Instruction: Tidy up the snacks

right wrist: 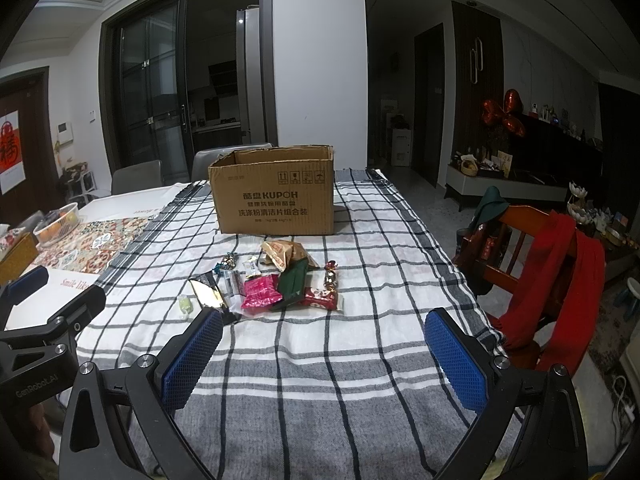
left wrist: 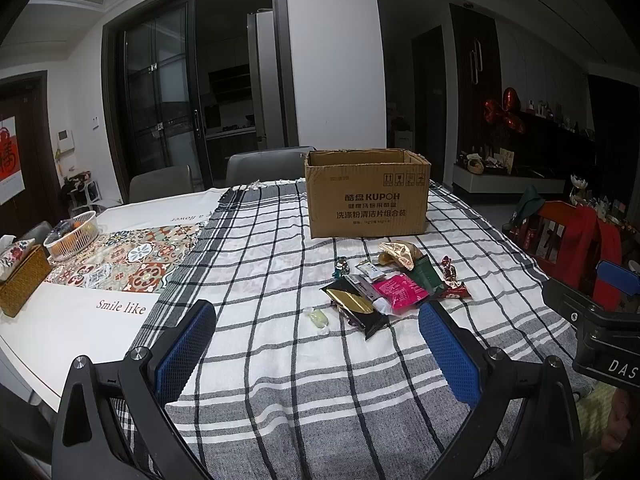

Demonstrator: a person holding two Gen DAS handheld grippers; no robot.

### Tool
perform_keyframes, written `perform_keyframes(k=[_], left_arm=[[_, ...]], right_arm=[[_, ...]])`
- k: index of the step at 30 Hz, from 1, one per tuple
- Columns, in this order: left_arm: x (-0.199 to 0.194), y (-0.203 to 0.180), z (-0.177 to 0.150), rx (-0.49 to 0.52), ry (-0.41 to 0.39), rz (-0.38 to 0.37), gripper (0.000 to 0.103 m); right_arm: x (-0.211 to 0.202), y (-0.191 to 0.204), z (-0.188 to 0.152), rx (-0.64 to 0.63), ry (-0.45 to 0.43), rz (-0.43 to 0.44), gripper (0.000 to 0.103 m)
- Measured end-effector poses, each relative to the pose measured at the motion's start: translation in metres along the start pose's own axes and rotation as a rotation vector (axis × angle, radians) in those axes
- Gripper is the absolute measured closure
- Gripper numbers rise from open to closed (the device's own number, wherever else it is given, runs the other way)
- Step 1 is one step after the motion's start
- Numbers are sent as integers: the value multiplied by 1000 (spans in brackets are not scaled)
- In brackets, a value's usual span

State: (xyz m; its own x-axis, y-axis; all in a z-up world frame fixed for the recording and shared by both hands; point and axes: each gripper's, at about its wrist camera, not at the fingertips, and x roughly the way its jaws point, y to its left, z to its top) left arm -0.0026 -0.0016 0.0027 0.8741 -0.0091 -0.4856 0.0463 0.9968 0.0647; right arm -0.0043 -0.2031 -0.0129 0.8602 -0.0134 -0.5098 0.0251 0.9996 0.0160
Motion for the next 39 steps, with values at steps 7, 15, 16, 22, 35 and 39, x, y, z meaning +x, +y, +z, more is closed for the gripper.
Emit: perform_keyframes(k=[7, 15, 16, 22, 35, 39], left_arm=[[0, 0, 0, 0, 0, 0, 0], [0, 0, 0, 0, -1, 0, 0], [0, 0, 0, 0, -1, 1, 0], [0, 0, 0, 0, -1, 0, 0], [7, 0, -1, -2, 30, -18, 0], [16, -1, -3, 0, 57, -40, 0]], right_arm=[[0, 1, 0, 0, 0, 1, 1], [1, 1, 0, 0, 1, 1, 1], [1, 1, 0, 0, 1, 1, 1], [1, 0, 0, 0, 1, 0, 1], [9, 0, -4, 7, 27, 5, 1], [16, 1, -5, 9, 52, 18, 1]])
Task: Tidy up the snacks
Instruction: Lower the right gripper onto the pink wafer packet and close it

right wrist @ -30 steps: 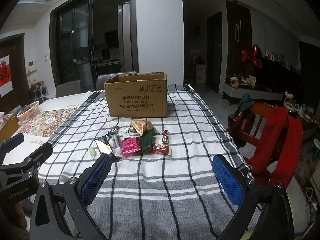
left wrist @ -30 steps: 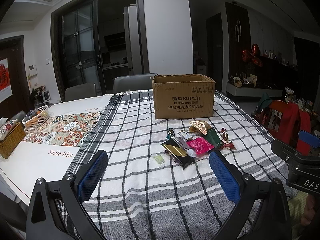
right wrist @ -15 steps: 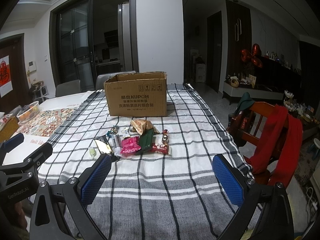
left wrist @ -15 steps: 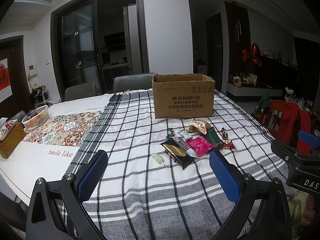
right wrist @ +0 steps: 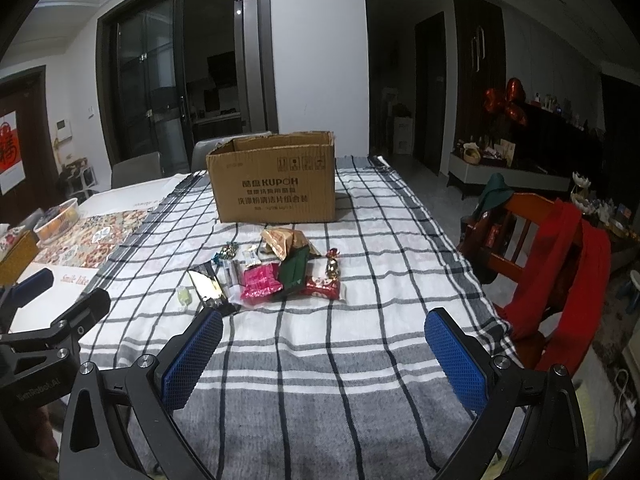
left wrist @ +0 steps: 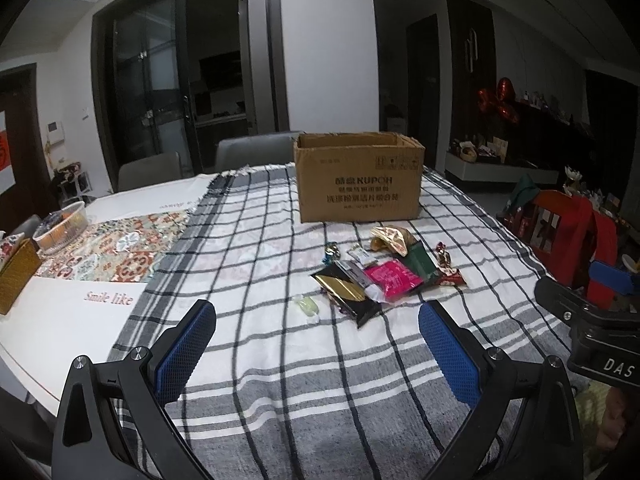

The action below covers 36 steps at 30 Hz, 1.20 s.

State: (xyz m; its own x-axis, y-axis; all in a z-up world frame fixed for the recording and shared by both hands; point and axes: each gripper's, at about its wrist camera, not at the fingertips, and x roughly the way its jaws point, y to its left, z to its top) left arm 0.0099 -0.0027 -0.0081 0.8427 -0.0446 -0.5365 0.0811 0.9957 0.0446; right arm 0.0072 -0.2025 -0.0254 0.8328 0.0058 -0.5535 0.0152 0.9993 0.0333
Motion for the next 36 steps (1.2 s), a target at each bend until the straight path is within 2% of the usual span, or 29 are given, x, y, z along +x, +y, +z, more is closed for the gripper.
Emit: perform_keyframes(k=[4, 10, 14, 16, 21, 27, 29, 30, 36], left_arm=[[7, 0, 2, -4, -2, 13, 3], [27, -1, 10, 4, -2, 34, 9], [47, -1, 17, 16, 9, 36, 11], [57, 1, 20, 6, 22, 29, 15], [80, 8, 32, -27, 57, 20, 17], [108, 14, 35, -54, 120, -29, 24], [120, 17, 35, -76, 157, -74, 29], [125, 19, 34, -89, 178, -91, 33], [153, 25, 30, -132, 240, -131, 38]], right_arm=[[13, 1, 1, -17, 32, 15, 1], [34, 12, 12, -126, -4, 30, 2], [56, 12, 24, -134, 15, 74, 8], [66, 13, 29, -128, 19, 89, 11], [93, 21, 42, -150, 36, 124, 17], [123, 37, 47, -180, 93, 202, 29], [134, 42, 47, -191, 117, 222, 30], [139, 45, 46, -199, 132, 224, 32], [167, 58, 43, -243, 196, 248, 38]])
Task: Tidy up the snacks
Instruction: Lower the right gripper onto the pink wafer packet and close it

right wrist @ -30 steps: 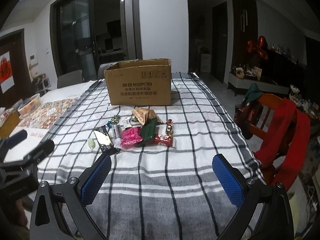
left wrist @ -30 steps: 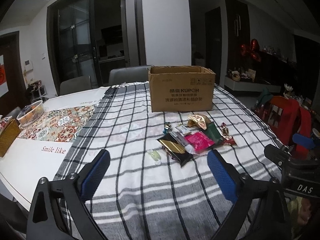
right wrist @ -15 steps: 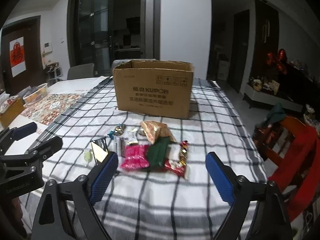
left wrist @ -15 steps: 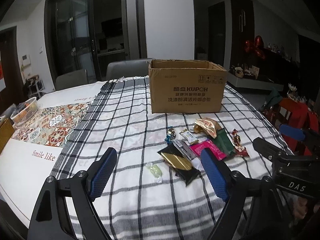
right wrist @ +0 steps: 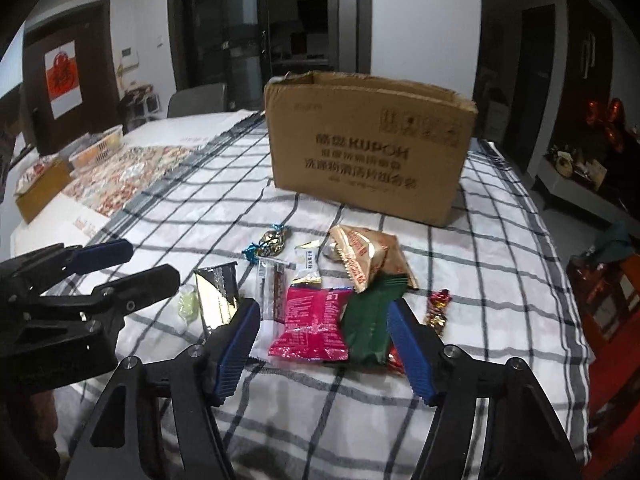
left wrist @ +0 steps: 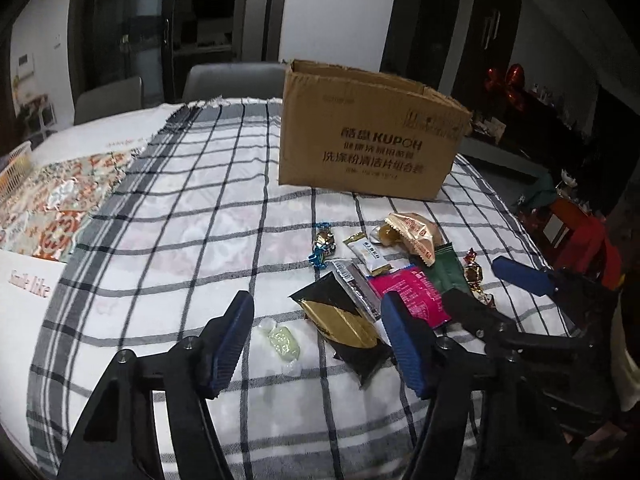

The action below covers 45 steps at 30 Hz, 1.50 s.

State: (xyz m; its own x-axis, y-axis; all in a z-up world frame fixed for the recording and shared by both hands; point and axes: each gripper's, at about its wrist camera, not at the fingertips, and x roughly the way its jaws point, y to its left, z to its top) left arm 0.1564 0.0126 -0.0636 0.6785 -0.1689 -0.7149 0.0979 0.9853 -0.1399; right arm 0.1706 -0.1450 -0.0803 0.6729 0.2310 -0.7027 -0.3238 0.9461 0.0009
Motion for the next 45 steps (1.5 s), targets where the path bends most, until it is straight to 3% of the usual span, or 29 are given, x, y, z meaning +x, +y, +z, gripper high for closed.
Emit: perform_keyframes(k=[12, 18, 21, 24, 30, 38, 45], left_arm=[[54, 19, -4, -108, 168, -87, 55], [67, 20, 2, -132, 199, -127, 56], [71, 19, 5, -141, 196, -130, 58], [72, 19, 7, -152, 195, -133, 71], [67, 19, 7, -161, 180, -154, 84], [59, 11, 9, -122, 151, -187, 90], [40, 0, 14, -75, 103, -198, 93]], right_arm=[[41, 3, -2, -16, 81, 11, 43], [52, 5, -4, -10, 99, 15, 43], [55, 3, -4, -6, 103, 21, 43], [61, 2, -4, 1, 123, 26, 49], [65, 8, -5, -35, 135, -3, 56], [63, 8, -5, -42, 139, 6, 69], [39, 6, -2, -12, 90, 11, 70]])
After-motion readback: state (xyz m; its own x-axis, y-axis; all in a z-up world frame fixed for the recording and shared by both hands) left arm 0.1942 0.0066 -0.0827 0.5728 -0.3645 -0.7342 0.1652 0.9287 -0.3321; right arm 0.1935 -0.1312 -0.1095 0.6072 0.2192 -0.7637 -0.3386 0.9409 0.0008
